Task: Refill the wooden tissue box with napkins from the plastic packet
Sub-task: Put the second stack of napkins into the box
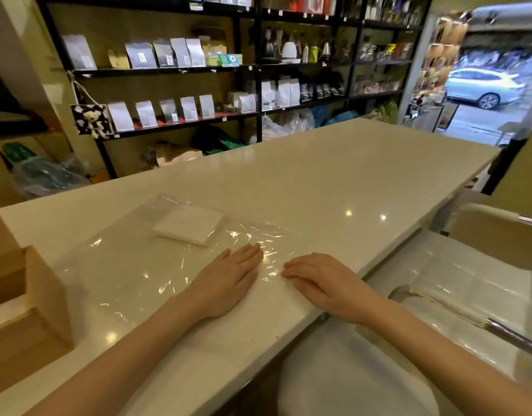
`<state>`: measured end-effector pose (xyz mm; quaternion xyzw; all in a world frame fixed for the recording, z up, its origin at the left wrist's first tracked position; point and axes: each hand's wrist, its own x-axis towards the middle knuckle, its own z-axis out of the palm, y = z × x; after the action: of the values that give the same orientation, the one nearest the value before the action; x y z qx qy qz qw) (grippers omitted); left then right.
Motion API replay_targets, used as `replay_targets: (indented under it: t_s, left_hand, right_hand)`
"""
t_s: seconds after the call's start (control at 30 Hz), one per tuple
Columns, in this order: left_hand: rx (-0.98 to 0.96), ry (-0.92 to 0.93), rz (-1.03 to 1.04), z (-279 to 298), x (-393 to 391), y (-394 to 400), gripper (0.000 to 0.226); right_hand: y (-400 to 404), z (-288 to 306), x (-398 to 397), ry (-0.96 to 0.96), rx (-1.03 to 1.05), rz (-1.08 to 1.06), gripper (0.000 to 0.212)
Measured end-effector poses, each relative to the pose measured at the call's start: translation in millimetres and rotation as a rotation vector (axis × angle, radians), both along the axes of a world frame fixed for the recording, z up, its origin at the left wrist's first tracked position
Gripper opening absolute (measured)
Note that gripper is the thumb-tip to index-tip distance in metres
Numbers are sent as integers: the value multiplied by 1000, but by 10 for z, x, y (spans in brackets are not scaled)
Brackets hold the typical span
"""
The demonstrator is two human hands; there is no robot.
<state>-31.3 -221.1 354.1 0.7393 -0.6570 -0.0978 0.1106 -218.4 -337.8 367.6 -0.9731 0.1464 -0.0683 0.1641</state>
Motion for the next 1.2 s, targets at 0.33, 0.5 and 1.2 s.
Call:
replay_targets:
  t_s: [0.33, 0.5, 1.2]
  left_hand:
    - [-394, 382, 103, 313, -94, 63, 40]
    - [-323, 248, 227, 480, 319, 56, 41]
    - [-71, 80, 802, 32, 1189, 85, 49]
  right_hand:
    - [144, 40, 463, -35, -10, 167, 65]
    - [178, 53, 1011, 13, -36, 179, 53]
    - [146, 14, 1387, -120, -185, 105, 74]
